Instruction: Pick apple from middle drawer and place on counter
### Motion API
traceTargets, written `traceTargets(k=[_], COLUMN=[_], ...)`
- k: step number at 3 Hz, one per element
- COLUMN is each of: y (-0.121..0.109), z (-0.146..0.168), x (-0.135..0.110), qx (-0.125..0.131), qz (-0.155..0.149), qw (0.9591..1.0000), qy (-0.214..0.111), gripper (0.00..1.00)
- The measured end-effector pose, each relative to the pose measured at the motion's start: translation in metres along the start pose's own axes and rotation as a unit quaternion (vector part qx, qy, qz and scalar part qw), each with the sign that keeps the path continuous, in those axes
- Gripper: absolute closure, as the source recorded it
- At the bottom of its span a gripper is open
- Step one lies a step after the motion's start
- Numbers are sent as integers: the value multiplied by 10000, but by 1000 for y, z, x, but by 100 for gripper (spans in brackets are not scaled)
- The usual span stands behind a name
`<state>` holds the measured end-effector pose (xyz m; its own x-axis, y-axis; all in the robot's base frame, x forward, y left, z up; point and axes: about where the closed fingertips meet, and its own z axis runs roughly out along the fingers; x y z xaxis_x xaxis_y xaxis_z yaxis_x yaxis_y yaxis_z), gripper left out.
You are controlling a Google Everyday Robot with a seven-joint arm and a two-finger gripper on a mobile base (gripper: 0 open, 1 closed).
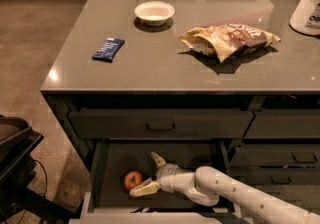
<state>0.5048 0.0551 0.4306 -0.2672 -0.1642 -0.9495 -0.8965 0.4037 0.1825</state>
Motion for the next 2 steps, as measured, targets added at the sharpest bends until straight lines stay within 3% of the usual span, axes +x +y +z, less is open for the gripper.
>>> traceTargets(k=[2], y=[3], z=[15], x=[15], qx=[-113], qz=[118], qw=[9999], qy=[-15], gripper=[0])
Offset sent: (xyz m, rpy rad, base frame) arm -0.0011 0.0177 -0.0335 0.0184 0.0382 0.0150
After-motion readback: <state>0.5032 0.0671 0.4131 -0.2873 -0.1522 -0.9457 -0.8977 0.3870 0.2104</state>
